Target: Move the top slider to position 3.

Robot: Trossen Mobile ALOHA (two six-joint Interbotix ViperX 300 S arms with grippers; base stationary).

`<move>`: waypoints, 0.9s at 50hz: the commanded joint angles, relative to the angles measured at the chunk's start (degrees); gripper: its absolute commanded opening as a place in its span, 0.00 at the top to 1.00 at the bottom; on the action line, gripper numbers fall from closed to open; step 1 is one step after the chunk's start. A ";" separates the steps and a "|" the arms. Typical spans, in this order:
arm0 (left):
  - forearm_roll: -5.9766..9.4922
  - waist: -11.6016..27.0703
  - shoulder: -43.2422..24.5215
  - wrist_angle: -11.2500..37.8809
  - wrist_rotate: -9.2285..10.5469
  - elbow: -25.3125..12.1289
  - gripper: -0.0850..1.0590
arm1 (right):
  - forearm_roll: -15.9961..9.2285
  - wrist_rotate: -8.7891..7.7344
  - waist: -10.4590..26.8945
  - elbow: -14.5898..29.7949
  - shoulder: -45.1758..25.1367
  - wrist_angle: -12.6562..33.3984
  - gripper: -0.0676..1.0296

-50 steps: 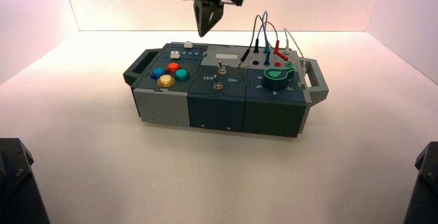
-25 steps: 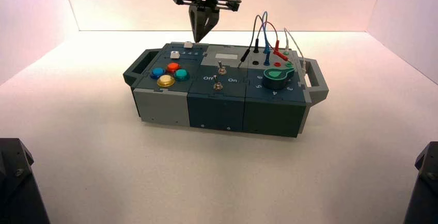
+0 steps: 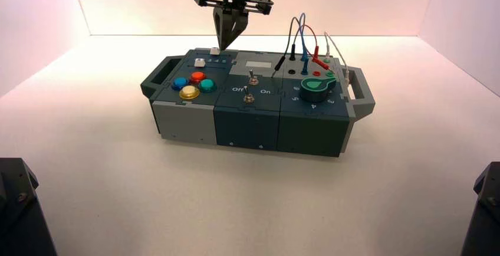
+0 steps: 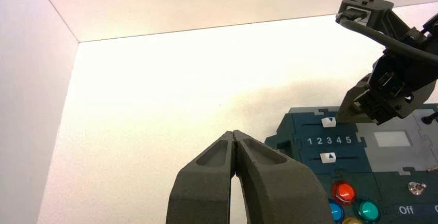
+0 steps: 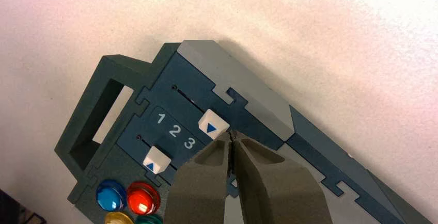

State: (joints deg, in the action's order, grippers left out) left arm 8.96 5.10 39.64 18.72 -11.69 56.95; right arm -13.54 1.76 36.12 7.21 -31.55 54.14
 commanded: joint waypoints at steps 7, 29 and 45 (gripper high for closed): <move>0.09 0.09 0.26 -0.26 0.09 -1.76 0.96 | -0.44 0.35 0.70 0.70 3.34 -0.26 0.96; 0.09 0.18 0.26 -0.26 0.09 -1.76 0.96 | -1.23 0.53 1.49 0.44 3.34 -0.26 0.96; 0.18 0.18 0.26 -0.18 0.09 -1.76 0.96 | -1.14 0.53 1.05 -0.97 4.22 -0.09 0.96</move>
State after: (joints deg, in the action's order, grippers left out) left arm 8.96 5.10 39.64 18.81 -11.69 56.87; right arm -14.50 2.11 37.09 6.15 -31.29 54.14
